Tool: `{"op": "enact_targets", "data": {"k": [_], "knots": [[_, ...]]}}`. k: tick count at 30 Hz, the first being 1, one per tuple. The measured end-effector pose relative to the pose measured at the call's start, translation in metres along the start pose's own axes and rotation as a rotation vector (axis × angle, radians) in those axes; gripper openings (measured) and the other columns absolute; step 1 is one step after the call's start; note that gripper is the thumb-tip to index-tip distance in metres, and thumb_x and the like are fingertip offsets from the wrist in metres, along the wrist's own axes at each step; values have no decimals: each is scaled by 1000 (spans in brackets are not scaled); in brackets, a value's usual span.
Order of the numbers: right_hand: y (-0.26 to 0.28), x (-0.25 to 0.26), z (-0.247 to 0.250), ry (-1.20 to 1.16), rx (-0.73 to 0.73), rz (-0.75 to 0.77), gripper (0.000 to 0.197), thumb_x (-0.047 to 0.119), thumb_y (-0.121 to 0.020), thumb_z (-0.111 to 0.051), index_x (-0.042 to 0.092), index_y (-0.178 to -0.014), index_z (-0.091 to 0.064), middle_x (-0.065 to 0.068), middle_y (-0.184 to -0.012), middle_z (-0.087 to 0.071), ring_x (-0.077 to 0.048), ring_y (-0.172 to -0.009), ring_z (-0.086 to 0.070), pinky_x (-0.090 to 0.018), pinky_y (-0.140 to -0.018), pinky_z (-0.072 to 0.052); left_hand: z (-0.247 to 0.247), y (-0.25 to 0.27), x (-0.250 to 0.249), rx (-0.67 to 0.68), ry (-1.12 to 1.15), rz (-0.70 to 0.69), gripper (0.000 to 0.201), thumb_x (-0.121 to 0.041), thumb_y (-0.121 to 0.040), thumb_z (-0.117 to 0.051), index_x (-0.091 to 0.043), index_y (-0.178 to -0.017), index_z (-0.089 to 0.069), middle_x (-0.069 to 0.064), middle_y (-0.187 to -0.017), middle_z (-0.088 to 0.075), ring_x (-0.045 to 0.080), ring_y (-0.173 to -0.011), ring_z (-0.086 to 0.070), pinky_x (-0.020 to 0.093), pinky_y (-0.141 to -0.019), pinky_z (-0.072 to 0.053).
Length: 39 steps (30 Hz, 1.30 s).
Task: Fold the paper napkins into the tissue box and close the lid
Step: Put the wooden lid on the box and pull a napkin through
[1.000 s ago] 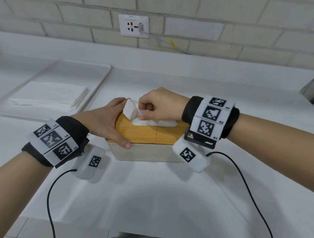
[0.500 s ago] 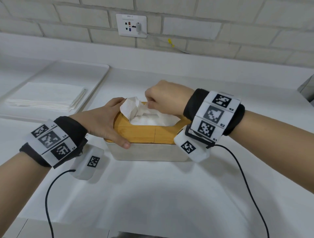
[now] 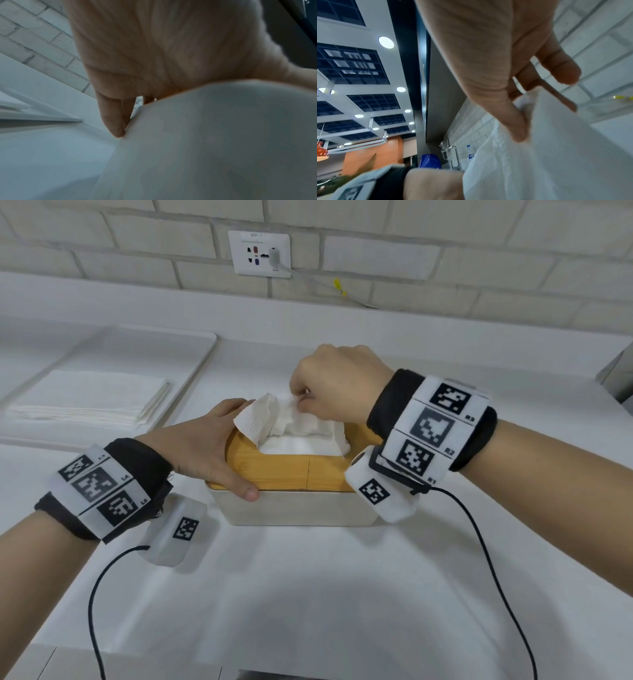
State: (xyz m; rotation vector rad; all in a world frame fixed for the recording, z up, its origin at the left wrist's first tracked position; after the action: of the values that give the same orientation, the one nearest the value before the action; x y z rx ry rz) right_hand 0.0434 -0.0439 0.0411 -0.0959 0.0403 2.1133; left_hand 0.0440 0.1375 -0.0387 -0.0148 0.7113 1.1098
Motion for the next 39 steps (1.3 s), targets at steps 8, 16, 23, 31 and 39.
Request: {"op": "enact_targets", "data": {"k": [8,16,23,31,39], "knots": [[-8,20,10,8,33,95,32,29,-85,-58,17,-115,-56,0,-113,-56,-22,-104,-54,-31,-71,-35,-5,-1,4,-111,57,64,169,-83,-7,-69,-25,-152,-3,-19,-153,-9,8,-139,-20,21,-104,-24],[-36,41,-1,-79,28,190,17,8,-91,-50,14,-102,-62,0,-95,-47,-18,-81,-49,-27,-68,-37,-9,-5,-1,-167,143,12,135,-72,-17,-79,-32,-137,-31,-7,-134,-41,14,-121,-44,30,-98,-39],[-29,24,-6,-244,39,239,28,21,-87,-61,15,-113,-53,7,-98,-45,-11,-89,-46,-28,-75,-41,-8,-4,-2,-156,132,65,166,-87,-3,-64,-24,-149,-16,-8,-148,-25,11,-132,-30,22,-100,-27],[-24,9,-2,-290,-125,106,19,-4,-84,-50,9,-89,-63,-2,-88,-50,-21,-87,-57,-28,-73,-46,-9,-5,-3,-159,149,96,170,-79,-6,-74,-24,-153,-7,-8,-153,-20,12,-137,-26,27,-109,-26],[-25,-2,-16,-314,124,-19,16,13,-82,-62,9,-98,-59,-6,-96,-54,-19,-86,-53,-24,-65,-43,-12,-6,-16,-141,190,150,163,-63,-14,-75,-22,-153,0,-8,-156,-13,11,-140,-19,20,-104,-20]]}}
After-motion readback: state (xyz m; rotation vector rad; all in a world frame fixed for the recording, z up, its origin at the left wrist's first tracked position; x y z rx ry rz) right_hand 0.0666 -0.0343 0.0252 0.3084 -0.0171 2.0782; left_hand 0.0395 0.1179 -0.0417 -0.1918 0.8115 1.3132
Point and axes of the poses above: each hand's wrist, its own y-axis away from the middle knuckle, its own z-axis out of the back of the hand, x = y × z, the point moved 2 cm from there along -y, towards the middle knuckle
